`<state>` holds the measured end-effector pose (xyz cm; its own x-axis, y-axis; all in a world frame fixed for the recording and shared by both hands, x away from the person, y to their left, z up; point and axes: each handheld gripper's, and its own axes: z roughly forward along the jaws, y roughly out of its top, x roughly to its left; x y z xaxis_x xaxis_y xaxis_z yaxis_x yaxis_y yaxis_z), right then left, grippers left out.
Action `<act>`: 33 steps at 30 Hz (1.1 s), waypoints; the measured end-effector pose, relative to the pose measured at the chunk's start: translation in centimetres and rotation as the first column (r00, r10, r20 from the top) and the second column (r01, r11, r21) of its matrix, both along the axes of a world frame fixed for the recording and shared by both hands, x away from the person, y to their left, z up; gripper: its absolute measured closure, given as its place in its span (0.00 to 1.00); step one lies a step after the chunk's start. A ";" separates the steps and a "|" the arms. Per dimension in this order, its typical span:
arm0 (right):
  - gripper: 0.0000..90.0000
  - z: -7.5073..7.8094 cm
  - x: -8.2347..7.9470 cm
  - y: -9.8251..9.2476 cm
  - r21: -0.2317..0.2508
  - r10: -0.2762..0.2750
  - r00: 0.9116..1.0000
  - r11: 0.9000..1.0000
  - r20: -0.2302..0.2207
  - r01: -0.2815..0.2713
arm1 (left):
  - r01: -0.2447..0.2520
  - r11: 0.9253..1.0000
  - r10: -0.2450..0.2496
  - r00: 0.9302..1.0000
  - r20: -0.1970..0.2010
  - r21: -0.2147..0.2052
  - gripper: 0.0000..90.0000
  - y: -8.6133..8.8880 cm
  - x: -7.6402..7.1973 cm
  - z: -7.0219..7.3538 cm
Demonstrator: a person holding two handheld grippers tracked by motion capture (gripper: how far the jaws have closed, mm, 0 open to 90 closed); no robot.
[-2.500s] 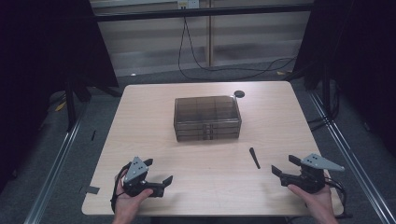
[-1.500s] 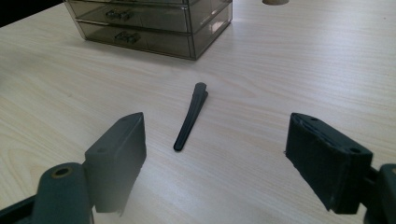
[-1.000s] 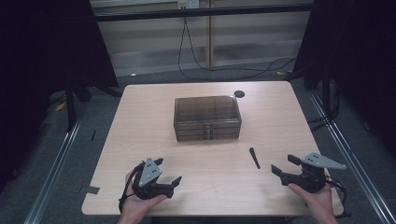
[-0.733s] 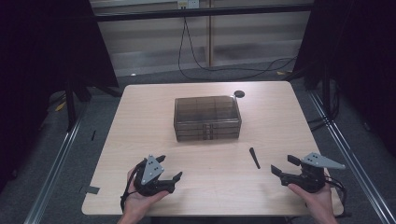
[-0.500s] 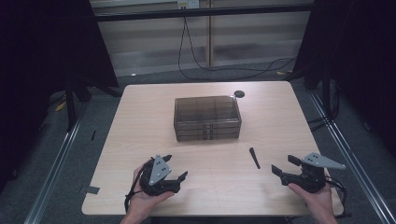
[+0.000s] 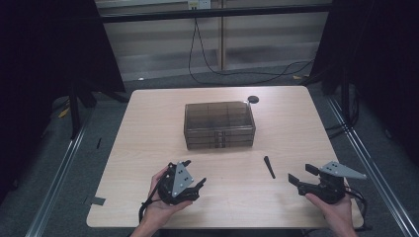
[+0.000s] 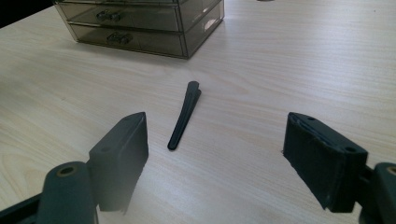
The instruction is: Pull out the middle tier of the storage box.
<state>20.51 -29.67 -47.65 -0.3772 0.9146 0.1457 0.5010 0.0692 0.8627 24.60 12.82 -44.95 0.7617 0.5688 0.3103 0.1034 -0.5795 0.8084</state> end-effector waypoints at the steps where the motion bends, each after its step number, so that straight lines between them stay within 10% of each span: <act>1: 0.25 0.0 0.0 0.0 -0.001 -0.002 1.000 1.000 0.002 0.002 | 0.005 1.000 -0.006 1.000 0.010 0.015 0.33 -0.1 0.1 0.1; 19: 0.25 0.0 0.1 0.0 -0.010 0.009 1.000 1.000 -0.014 -0.009 | 0.040 0.984 -0.057 0.994 0.093 0.176 0.43 -2.5 0.8 0.5; 33: 0.27 0.0 0.2 0.0 -0.019 0.017 0.999 1.000 -0.040 -0.018 | -0.015 0.946 -0.039 0.986 0.161 0.323 0.50 -4.5 1.5 0.4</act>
